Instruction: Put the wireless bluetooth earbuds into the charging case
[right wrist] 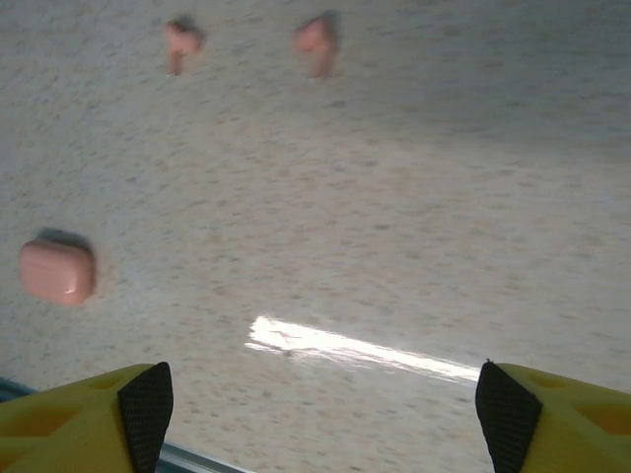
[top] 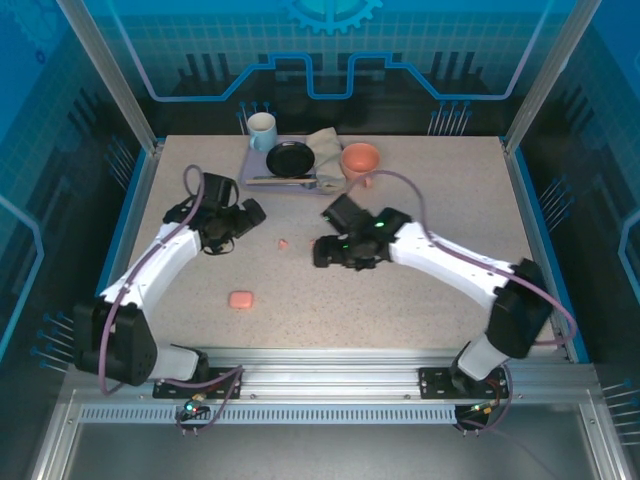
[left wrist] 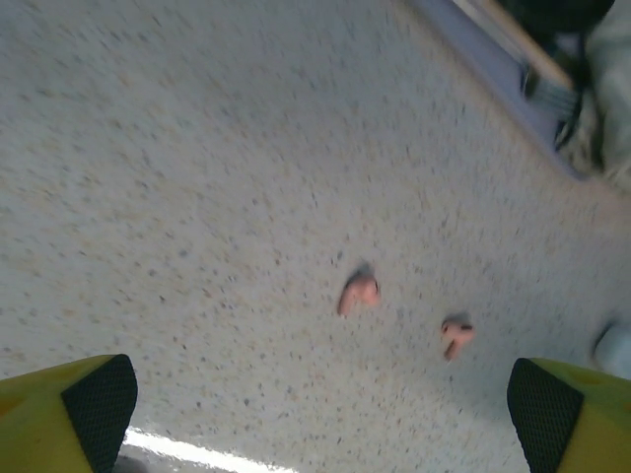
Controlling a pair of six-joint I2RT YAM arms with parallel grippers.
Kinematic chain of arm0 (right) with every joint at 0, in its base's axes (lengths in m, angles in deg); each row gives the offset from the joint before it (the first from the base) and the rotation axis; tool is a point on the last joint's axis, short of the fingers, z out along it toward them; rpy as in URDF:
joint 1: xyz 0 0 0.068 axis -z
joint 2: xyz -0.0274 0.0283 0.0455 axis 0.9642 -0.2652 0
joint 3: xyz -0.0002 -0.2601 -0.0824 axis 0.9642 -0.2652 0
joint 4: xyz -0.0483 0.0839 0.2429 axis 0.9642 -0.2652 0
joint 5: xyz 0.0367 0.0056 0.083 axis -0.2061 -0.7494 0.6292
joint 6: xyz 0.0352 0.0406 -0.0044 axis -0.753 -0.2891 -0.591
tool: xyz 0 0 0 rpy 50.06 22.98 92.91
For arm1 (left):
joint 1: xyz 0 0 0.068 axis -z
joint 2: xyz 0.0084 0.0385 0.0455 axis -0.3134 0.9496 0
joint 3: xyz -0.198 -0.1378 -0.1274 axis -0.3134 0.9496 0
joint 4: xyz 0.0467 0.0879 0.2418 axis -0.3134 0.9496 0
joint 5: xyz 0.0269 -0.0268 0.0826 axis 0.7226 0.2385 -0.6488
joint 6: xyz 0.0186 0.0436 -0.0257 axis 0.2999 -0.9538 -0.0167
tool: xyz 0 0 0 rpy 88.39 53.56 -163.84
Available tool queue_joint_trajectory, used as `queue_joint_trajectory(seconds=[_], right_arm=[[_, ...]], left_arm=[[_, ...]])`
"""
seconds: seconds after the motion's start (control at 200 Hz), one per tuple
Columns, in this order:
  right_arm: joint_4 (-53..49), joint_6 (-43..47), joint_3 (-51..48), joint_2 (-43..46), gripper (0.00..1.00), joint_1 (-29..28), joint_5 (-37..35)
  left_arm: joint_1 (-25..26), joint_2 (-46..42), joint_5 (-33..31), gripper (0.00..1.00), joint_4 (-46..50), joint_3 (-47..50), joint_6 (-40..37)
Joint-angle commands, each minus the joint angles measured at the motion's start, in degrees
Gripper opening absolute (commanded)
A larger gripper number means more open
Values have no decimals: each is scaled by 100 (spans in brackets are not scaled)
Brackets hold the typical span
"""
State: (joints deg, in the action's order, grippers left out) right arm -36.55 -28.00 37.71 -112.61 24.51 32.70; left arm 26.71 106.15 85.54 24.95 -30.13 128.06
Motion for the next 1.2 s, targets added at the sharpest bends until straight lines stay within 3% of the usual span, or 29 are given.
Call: queue_joint_trajectory(seconds=[0.0,0.235,0.51,0.87,1.196], right_arm=[[-308,-819,942,-850,86,-605,-529],[-1307,-1724,3611,-3141,91,-1328,-708],[-2227,-1848,6310,-5235,91,-1681,-667],[-2074,-1915,7141,-6074,86,-1807,-454],[-2457,-2243,7140,-6261,82,-1967,-549]], left_arm=[[-500,-285,78,99,257,-113,115],[-1623,-125,329,99,451,-302,140],[-2566,22,1032,99,214,-242,256],[-3067,84,1574,99,-18,-109,259],[-3249,179,1877,99,-182,31,202]])
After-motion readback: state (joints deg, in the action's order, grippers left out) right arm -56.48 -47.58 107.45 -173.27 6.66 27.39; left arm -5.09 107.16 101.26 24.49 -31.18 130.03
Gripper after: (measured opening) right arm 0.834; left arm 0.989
